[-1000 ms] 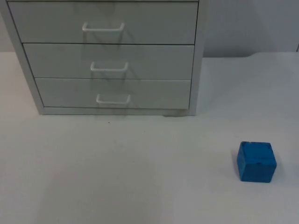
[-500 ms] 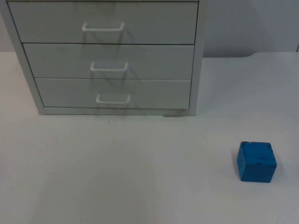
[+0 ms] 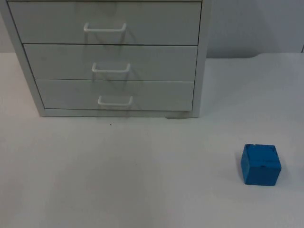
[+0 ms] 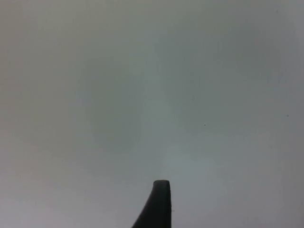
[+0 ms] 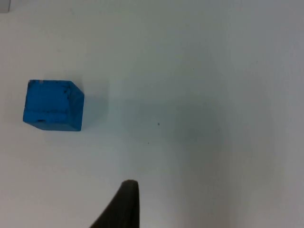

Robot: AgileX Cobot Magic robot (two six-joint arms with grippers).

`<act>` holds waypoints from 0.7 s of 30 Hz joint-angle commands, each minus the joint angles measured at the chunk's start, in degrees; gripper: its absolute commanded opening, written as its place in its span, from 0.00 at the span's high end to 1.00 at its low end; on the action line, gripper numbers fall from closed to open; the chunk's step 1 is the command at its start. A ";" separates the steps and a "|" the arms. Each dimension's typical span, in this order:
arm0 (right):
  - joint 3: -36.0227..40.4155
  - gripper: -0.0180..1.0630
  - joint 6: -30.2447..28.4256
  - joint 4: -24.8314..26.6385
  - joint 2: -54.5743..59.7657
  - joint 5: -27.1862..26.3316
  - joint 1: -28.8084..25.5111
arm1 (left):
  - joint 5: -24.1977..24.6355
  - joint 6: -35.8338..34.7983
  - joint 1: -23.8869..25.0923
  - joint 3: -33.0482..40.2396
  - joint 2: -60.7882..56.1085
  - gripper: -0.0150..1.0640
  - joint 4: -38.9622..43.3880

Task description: Open the drawer with the left hand, place the block into the drawer with the right hand, then close the drawer with the left hand.

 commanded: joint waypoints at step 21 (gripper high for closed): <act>-0.39 0.01 -0.60 0.10 0.11 -1.60 -0.26 | -18.41 4.04 -35.18 -12.81 29.72 0.26 43.00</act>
